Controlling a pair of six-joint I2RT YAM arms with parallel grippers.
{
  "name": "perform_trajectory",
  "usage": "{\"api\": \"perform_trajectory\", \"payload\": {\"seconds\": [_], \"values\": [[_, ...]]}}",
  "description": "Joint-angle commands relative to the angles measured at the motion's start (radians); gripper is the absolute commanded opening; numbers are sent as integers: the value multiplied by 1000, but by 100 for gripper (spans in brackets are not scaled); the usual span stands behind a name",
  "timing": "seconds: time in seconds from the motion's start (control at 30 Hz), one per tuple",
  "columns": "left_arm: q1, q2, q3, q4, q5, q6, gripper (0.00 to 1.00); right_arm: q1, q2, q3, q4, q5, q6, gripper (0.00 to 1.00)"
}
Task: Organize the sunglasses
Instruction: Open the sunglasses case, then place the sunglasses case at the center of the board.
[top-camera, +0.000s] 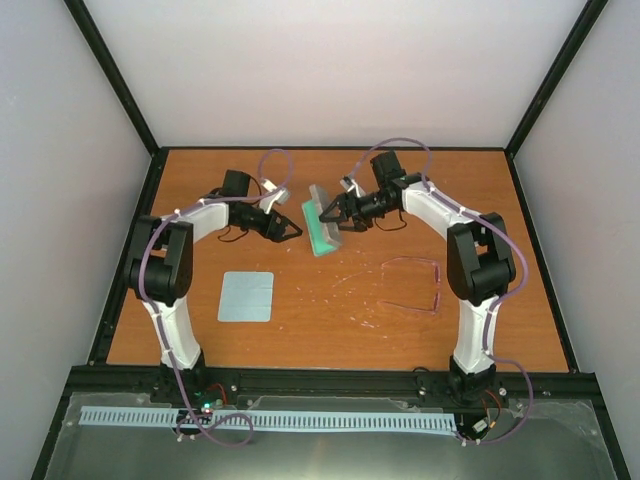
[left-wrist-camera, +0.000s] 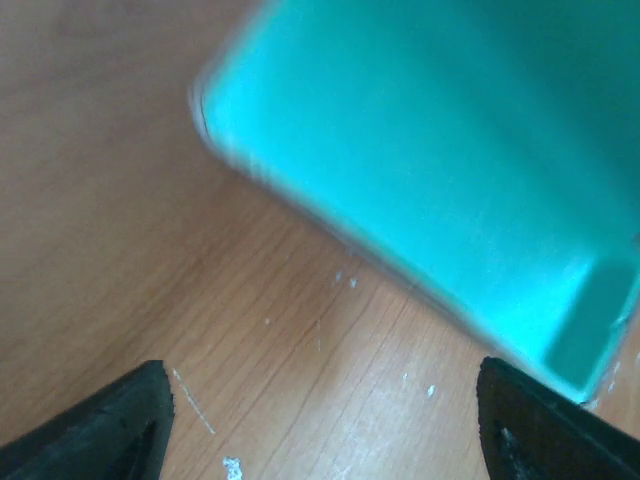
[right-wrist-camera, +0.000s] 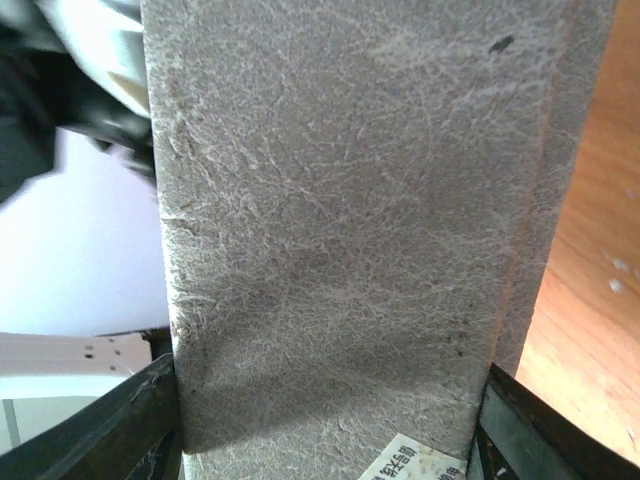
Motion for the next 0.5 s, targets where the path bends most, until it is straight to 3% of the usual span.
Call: {"api": "perform_trajectory", "payload": {"seconds": [0.0,0.07,0.3,0.47], "values": [[7,-108,-18,94,-33,3,73,3,31,20,-158,-14,-128,3],[7,-127,-34,144,-36,-6,65,3,36,28,-175,-27,-144,3],[7,-23,58,117,-79,40,63,12,36,46,-213,-104,-180,3],[7,35,123,105,-97,80,54,19,36,53,-231,-156,-197,3]]}}
